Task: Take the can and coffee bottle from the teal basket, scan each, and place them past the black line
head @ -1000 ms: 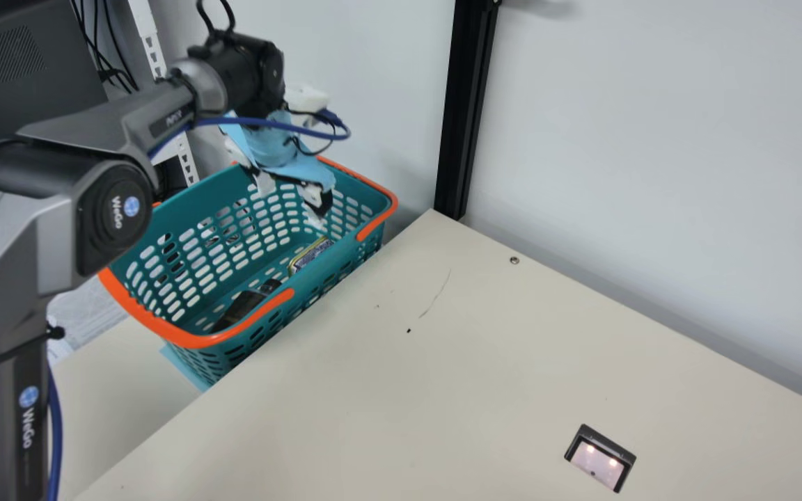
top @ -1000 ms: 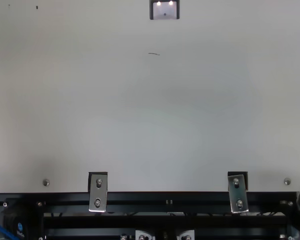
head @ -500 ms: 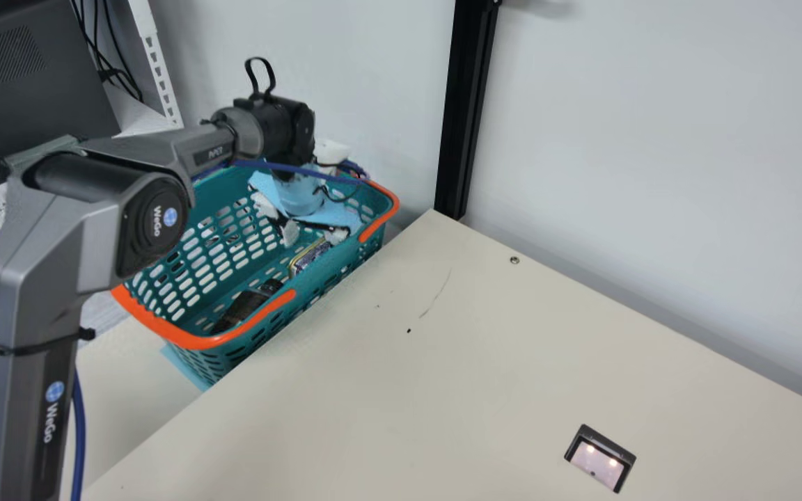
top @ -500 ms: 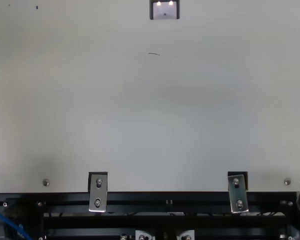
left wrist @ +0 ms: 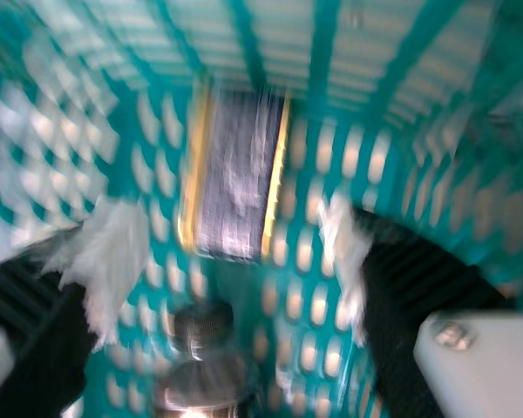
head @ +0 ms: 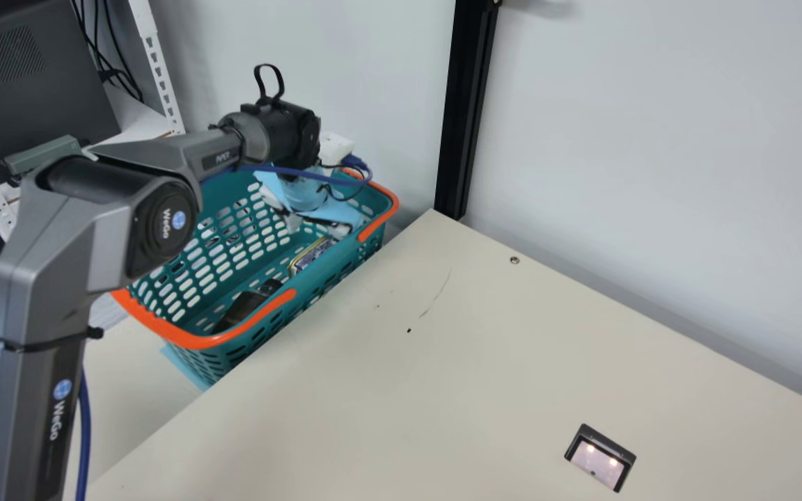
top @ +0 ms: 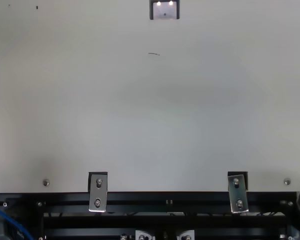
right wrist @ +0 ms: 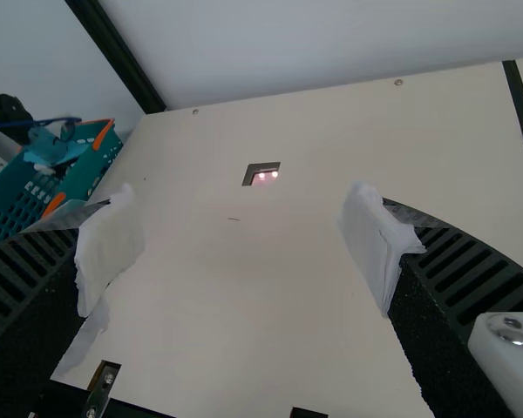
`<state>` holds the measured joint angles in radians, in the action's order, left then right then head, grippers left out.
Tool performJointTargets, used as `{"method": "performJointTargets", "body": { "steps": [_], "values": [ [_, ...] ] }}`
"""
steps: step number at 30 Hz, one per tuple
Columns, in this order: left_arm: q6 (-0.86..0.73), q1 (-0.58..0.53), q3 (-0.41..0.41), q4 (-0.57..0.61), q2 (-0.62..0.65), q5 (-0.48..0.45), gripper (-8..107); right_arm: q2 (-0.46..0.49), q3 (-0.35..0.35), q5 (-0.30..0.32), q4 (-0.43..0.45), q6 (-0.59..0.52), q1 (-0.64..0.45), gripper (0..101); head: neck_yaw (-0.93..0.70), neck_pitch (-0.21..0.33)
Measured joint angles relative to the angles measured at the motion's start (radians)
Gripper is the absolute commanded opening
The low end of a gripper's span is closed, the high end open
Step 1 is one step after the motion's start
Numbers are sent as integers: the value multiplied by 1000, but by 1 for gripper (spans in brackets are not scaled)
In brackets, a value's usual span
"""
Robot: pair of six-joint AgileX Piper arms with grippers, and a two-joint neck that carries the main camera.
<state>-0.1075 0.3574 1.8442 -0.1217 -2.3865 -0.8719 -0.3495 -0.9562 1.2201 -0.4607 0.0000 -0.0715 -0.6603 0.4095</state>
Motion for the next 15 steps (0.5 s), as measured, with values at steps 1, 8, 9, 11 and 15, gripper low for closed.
{"method": "performJointTargets", "body": {
  "steps": [1, 8, 9, 11, 15],
  "values": [
    [0, 0, -3, -10, -5, -4, 90, 0, 0, 0, 0, 0, 0, 101, 0, 0],
    [12, 8, 9, -15, -15, 5, 90, 0, 0, 0, 0, 0, 0, 101, -5, 0],
    [15, 12, 18, -15, -18, 3, 90, 0, 0, 0, 0, 0, 0, 101, 0, -5],
    [17, 18, 30, -15, -24, 5, 90, 0, 0, 0, 0, 0, 0, 101, 0, 0],
    [9, 37, 66, -5, -43, -5, 90, 0, 0, 0, 1, 0, 0, 101, 0, 0]
  ]
}}
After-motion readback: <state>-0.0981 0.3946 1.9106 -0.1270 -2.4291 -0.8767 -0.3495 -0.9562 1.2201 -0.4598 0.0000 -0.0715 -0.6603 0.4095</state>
